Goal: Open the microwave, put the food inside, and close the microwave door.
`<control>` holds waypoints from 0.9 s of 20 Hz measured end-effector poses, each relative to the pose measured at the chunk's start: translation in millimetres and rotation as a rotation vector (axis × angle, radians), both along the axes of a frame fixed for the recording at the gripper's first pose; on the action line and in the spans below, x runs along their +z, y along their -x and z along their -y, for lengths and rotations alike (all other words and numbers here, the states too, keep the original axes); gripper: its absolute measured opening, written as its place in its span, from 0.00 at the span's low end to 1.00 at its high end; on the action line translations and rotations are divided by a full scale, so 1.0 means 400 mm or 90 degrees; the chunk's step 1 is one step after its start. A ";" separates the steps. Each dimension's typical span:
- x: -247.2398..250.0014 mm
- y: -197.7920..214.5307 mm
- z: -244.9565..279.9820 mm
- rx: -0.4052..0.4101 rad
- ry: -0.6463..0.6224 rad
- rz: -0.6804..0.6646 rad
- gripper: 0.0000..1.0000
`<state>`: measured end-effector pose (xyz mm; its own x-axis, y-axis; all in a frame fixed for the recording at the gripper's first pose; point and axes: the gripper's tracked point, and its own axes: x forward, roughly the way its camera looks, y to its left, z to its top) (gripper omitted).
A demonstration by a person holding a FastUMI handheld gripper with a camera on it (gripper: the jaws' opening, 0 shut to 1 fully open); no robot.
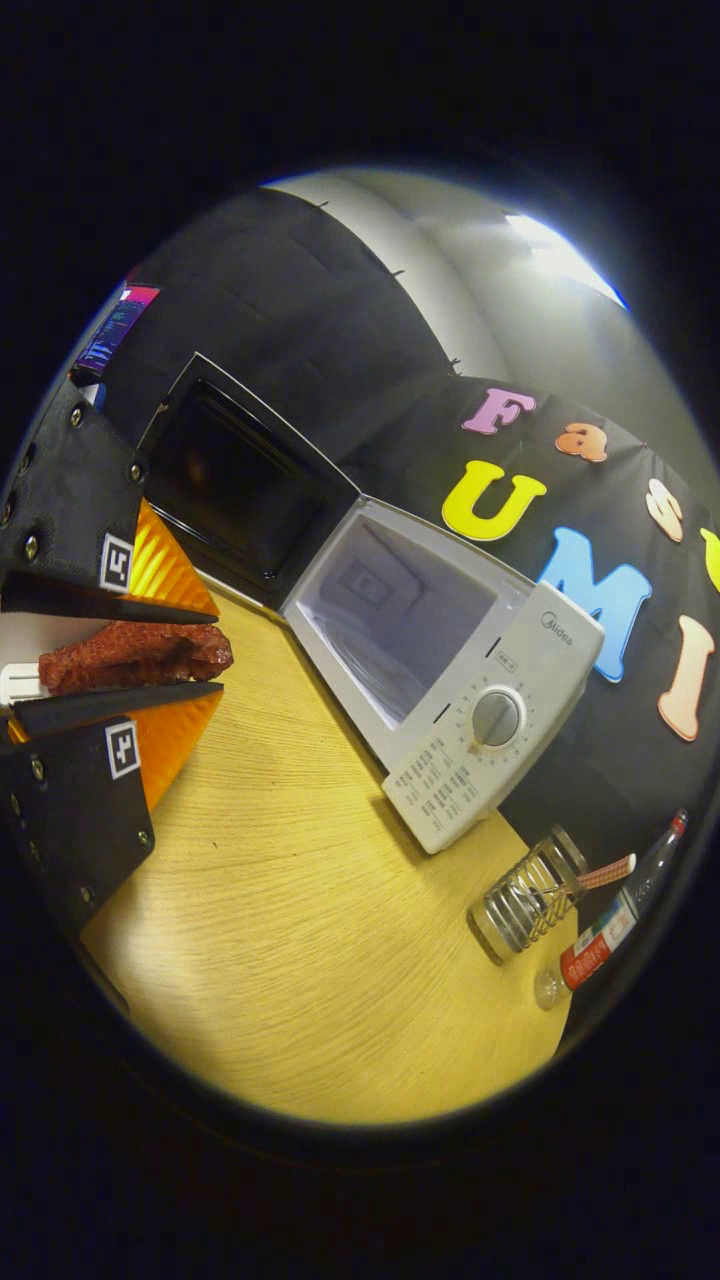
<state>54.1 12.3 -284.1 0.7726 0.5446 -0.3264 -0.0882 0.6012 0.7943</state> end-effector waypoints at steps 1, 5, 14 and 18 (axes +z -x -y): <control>-0.010 -0.005 0.007 -0.006 0.011 -0.004 0.32; 0.005 -0.015 0.002 -0.002 0.042 0.031 0.21; 0.115 -0.012 -0.022 -0.027 -0.013 0.029 0.06; 0.177 -0.052 -0.038 -0.042 0.017 0.055 0.06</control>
